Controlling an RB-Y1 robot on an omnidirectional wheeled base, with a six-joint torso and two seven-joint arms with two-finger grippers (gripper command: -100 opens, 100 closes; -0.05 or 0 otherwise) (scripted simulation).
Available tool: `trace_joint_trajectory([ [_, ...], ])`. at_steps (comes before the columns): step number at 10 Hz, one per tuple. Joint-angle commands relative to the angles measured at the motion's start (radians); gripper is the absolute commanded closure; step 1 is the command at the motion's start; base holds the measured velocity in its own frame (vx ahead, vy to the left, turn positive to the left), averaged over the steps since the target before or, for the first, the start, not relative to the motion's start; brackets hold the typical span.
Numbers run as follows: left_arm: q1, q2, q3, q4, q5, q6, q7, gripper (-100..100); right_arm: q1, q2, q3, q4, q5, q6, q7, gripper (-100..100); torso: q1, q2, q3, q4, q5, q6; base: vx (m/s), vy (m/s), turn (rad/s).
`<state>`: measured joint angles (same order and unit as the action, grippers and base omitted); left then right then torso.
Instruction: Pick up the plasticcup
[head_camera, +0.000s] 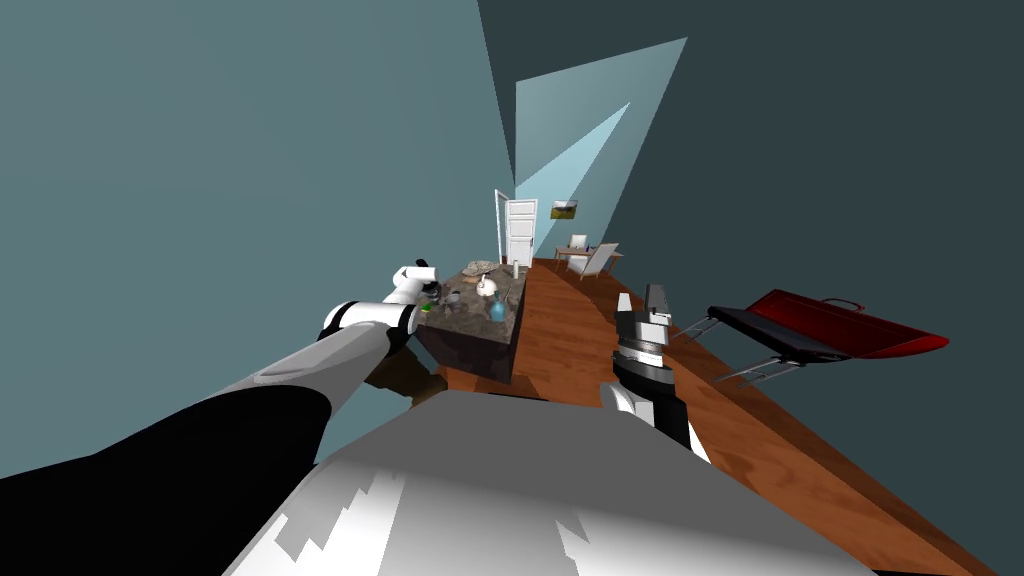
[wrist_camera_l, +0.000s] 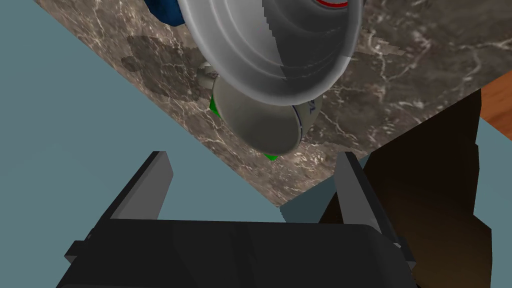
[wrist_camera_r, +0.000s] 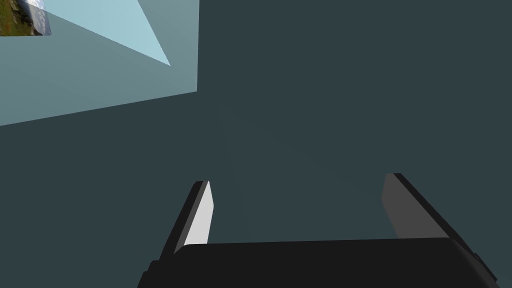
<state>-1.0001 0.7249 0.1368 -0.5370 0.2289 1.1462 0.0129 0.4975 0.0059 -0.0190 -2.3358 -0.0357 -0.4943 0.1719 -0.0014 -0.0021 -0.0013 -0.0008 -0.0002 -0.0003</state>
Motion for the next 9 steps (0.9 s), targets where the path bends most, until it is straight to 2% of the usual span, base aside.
trace_joint_trajectory([
  [1,-0.012,0.002,0.001,0.033,0.001,-0.006,-0.005,-100,0.000,0.000,0.000,0.000,0.000,0.000,0.000,0,0.000,0.000,0.000,0.000,0.000,0.000,0.011,-0.008,0.002],
  [2,-0.039,0.003,0.008,0.065,0.004,0.029,-0.003,-100,0.000,0.000,0.000,0.000,0.000,0.000,0.000,0,0.001,0.001,0.000,0.000,0.000,0.000,0.020,-0.014,-0.039],
  [3,-0.039,0.003,0.008,0.074,0.004,0.029,-0.003,-100,0.000,0.000,0.000,0.000,0.000,0.000,0.000,0,0.001,0.000,0.000,0.000,0.000,0.000,0.022,-0.015,-0.020],
  [4,-0.061,0.004,0.015,0.111,0.007,0.061,-0.001,-100,0.000,0.000,0.000,0.000,0.000,0.000,0.000,0,0.001,0.000,0.000,0.000,0.000,0.000,0.031,-0.019,-0.032],
  [7,-0.079,0.003,0.020,0.143,0.010,0.088,0.001,-100,0.000,0.000,0.000,0.000,0.000,0.000,0.000,0,0.000,-0.001,0.000,0.000,0.000,0.000,0.031,-0.017,-0.022],
  [9,-0.099,-0.001,0.029,0.193,0.014,0.128,0.003,-100,0.000,0.000,0.000,0.000,0.000,0.000,0.000,0,0.001,0.000,0.000,0.000,0.000,0.000,0.036,-0.013,-0.044],
])
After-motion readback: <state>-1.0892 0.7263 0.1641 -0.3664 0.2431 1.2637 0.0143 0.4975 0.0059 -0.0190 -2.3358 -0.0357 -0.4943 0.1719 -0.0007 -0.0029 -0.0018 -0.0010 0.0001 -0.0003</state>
